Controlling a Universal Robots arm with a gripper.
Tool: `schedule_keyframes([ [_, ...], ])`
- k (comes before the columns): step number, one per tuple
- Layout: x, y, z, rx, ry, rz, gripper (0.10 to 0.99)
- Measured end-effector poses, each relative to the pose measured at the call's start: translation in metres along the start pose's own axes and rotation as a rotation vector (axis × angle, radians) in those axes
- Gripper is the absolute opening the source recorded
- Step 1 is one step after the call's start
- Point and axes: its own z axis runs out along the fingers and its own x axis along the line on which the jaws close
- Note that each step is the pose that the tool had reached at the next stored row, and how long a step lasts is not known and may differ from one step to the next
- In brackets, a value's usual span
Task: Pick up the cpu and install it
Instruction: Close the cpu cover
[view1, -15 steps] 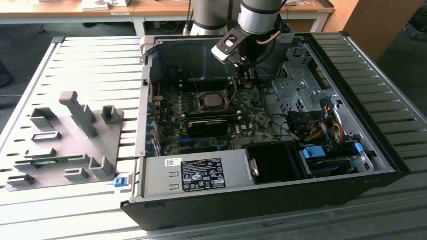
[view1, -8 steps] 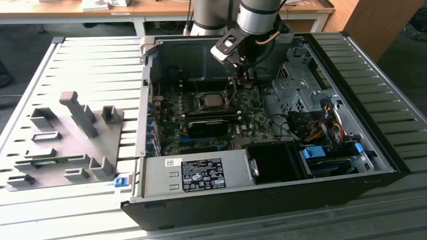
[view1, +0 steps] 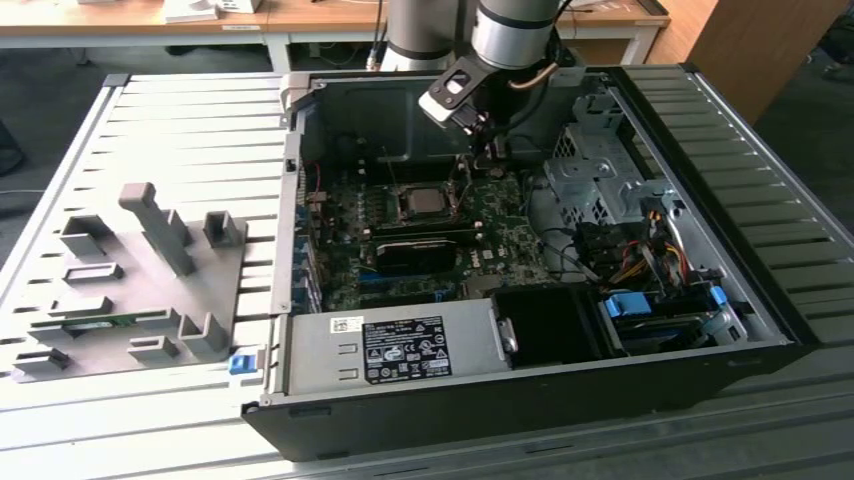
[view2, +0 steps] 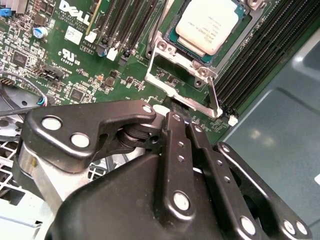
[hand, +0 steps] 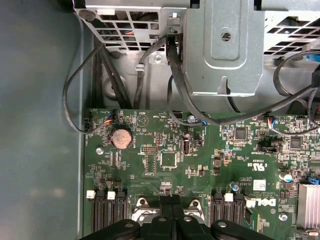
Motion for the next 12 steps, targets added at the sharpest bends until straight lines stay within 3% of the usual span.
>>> schedule_keyframes([
  [12, 0.0000, -0.0019, 0.0001, 0.000, 0.0000, 0.000, 0.106],
])
